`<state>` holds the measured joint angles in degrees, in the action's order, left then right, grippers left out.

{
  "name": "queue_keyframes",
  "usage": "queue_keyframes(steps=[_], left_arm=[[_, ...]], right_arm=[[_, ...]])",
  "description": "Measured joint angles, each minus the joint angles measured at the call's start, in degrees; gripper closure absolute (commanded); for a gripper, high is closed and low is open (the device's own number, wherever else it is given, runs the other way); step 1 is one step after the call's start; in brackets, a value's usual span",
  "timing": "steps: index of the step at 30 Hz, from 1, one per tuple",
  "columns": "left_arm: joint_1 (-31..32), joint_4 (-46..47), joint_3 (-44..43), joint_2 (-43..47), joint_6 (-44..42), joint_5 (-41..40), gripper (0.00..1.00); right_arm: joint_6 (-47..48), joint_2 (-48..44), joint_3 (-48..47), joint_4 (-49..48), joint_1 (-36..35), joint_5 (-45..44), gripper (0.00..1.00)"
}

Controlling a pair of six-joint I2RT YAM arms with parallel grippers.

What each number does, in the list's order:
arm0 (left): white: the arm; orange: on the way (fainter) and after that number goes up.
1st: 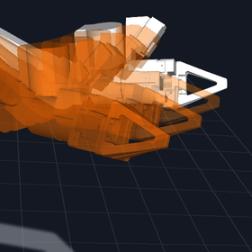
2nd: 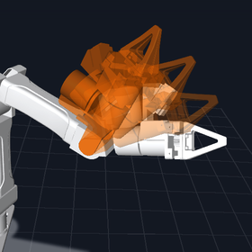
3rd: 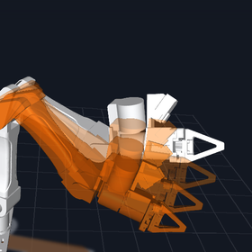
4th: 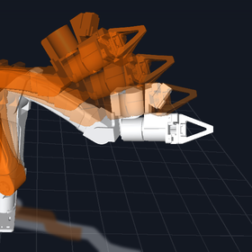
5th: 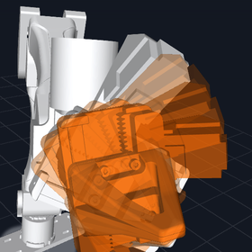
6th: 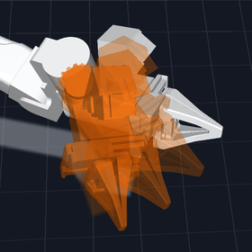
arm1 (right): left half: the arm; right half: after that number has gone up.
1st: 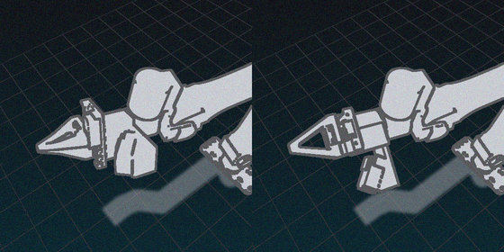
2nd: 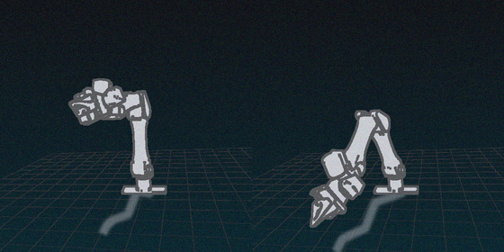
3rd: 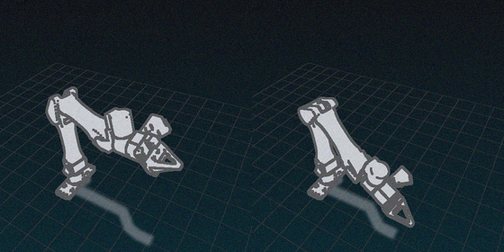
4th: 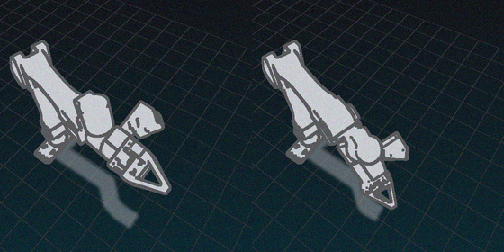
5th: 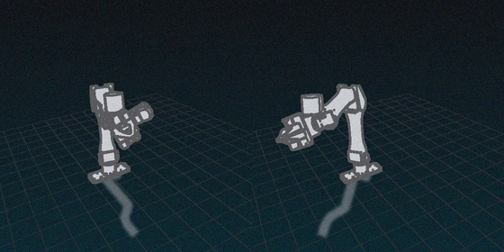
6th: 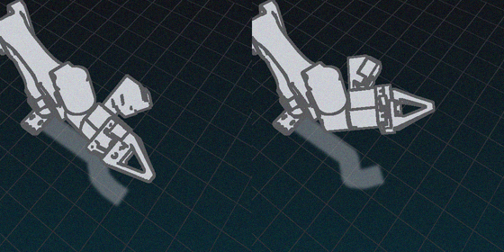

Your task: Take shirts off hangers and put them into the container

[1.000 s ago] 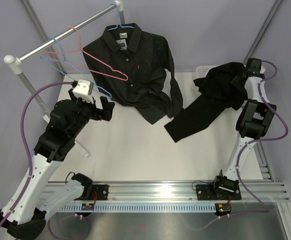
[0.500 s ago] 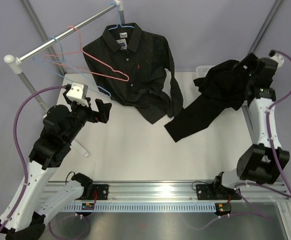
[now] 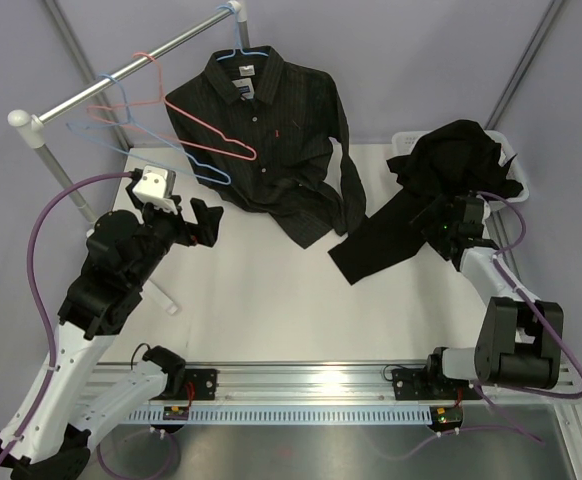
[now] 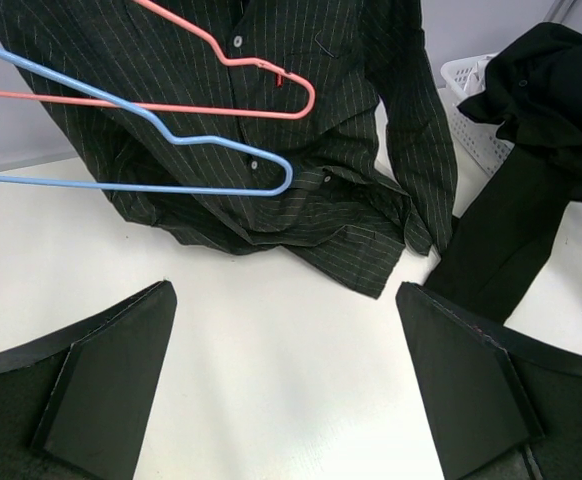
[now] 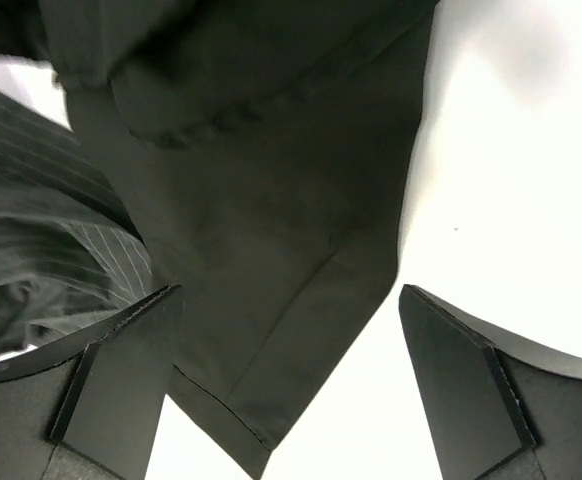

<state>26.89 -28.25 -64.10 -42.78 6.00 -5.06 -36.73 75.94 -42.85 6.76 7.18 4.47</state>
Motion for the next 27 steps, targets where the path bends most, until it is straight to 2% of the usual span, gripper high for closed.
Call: queue_keyframes(steps=[9, 10, 12, 18, 25, 27], left_arm=[[0.00, 0.07, 0.00, 0.07, -0.02, -0.33, 0.01], [0.00, 0.07, 0.00, 0.07, -0.02, -0.35, 0.01], [0.00, 0.07, 0.00, 0.07, -0.02, -0.37, 0.01], [0.00, 0.09, 0.02, 0.28, -0.02, -0.74, 0.01], [0.00, 0.13, 0.02, 0.76, -0.04, -1.07, 0.01], [0.00, 0.13, 0.02, 0.83, -0.04, -1.14, 0.01]], right_arm=[[-0.28, 10.45, -2.99, 2.93, -10.16, -8.09, 0.02], [-0.48, 11.10, -3.45, 3.52, -10.91, -9.16, 0.08], [-0.76, 12.11, -4.39, 4.96, -12.17, -11.47, 0.07], [-0.59, 15.96, -10.14, 10.49, -14.40, -17.53, 0.08], [0.57, 20.11, -15.76, 16.41, -14.91, -18.56, 0.11], [0.70, 20.70, -16.39, 18.05, -14.91, -18.49, 0.17]])
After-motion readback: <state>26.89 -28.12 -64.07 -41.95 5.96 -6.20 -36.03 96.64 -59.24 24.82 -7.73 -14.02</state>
